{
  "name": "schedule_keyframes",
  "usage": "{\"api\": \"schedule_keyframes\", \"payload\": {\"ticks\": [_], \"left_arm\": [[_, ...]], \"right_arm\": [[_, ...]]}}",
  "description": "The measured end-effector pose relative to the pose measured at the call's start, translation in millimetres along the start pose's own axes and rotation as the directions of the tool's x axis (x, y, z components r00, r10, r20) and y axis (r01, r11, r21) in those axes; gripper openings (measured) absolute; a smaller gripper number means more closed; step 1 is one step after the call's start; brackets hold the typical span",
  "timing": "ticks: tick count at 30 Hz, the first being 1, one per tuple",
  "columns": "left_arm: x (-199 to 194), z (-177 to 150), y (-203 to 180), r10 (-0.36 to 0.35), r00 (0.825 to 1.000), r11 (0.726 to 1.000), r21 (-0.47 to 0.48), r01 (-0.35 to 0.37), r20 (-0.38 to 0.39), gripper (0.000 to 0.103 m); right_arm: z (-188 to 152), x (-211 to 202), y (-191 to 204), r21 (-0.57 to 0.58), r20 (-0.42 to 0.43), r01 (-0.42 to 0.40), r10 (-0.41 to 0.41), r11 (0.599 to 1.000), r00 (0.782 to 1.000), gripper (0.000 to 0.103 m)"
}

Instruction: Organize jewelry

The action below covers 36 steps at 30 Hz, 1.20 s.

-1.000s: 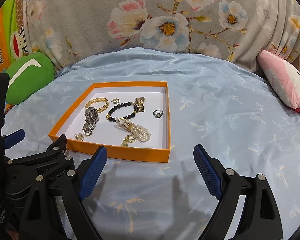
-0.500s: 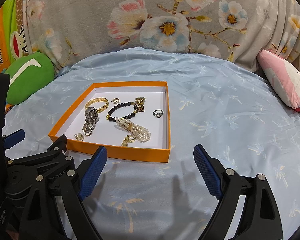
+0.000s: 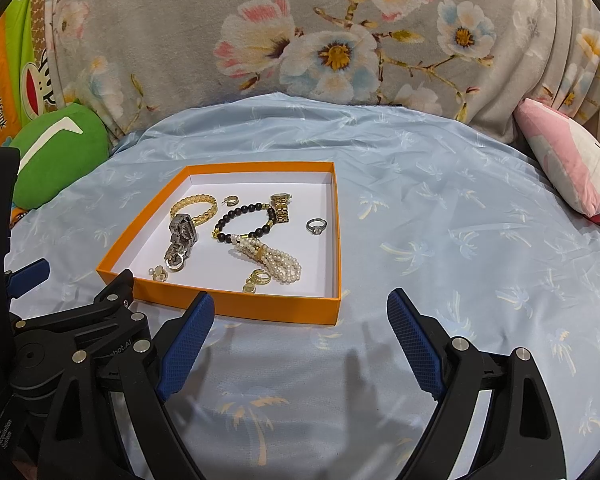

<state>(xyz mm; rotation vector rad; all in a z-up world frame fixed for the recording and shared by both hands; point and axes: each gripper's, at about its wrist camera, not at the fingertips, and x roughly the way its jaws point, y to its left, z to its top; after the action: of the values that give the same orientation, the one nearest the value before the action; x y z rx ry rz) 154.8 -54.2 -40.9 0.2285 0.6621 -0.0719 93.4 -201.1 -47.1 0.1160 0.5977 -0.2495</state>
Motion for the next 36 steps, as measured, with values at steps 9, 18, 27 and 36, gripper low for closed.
{"api": "schedule_keyframes", "payload": {"ticks": [9,18,27,36], "left_arm": [[0.4,0.3,1.0,0.0,1.0,1.0,0.0,0.0,-0.002,0.092],[0.1,-0.2,1.6,0.0,1.0,1.0,0.001,0.0,-0.001,0.092],[0.3,0.4,1.6,-0.002,1.0,1.0,0.001,0.002,-0.002,0.092],[0.8,-3.3,6.4,-0.013,1.0,1.0,-0.001,0.013,-0.005,0.092]], "right_arm": [[-1.0,1.1,1.1,0.0,-0.001,0.0,0.0,1.0,1.0,0.086],[-1.0,1.3,1.1,-0.001,0.0,0.0,0.0,1.0,1.0,0.086],[-0.6,1.0,0.6,-0.001,0.001,0.0,0.0,1.0,1.0,0.086],[-0.9,0.2,1.3,-0.002,0.002,0.003,-0.003,1.0,1.0,0.086]]}}
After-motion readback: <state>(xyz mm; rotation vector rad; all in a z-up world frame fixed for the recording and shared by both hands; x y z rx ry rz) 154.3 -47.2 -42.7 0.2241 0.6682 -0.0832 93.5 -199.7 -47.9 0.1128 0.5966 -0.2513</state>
